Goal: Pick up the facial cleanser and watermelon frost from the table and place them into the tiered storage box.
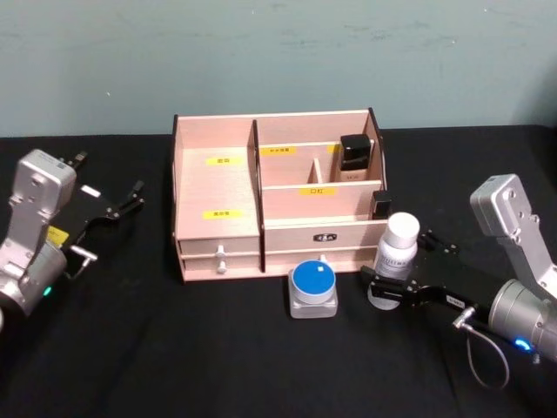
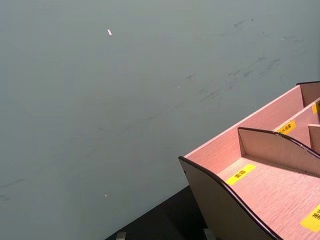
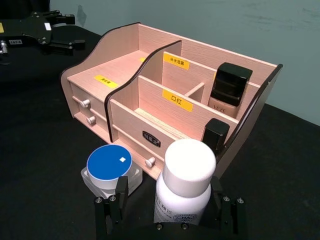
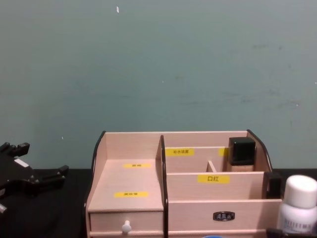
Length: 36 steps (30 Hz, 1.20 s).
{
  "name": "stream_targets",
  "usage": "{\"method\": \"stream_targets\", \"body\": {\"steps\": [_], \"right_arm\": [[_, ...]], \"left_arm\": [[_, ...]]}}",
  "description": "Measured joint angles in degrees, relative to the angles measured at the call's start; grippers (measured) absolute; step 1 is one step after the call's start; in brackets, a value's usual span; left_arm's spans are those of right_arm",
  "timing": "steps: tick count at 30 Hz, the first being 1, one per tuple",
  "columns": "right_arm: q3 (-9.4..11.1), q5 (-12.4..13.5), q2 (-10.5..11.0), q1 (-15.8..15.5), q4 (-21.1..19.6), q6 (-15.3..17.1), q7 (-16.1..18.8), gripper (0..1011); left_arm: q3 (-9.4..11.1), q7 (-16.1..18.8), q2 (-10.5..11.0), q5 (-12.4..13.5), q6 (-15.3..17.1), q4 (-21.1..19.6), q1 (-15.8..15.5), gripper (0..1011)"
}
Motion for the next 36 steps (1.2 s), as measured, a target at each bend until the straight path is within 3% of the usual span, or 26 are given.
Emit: {"method": "stream_targets", "body": {"steps": [15, 23, 28, 36], "right_arm": [[0.05, -0.74, -0.48, 0.08, 0.20, -0.57, 0.02, 997], [0.10, -0.68, -0.45, 0.06, 0.20, -0.58, 0.00, 827], [0.10, -0.63, -0.43, 0.04, 0.19, -0.59, -0.01, 638], [0.10, -0.57, -0.39, 0.01, 0.16, -0.58, -0.02, 595]], "left_arm": [[0.00, 0.00, 0.00, 0.00, 0.00, 0.00, 0.00, 1001], [0.00, 0.00, 0.00, 0.00, 0.00, 0.00, 0.00, 1001], [0.00, 0.00, 0.00, 0.00, 0.00, 0.00, 0.00, 1001], [0.00, 0.00, 0.00, 0.00, 0.00, 0.00, 0.00, 1001]]}}
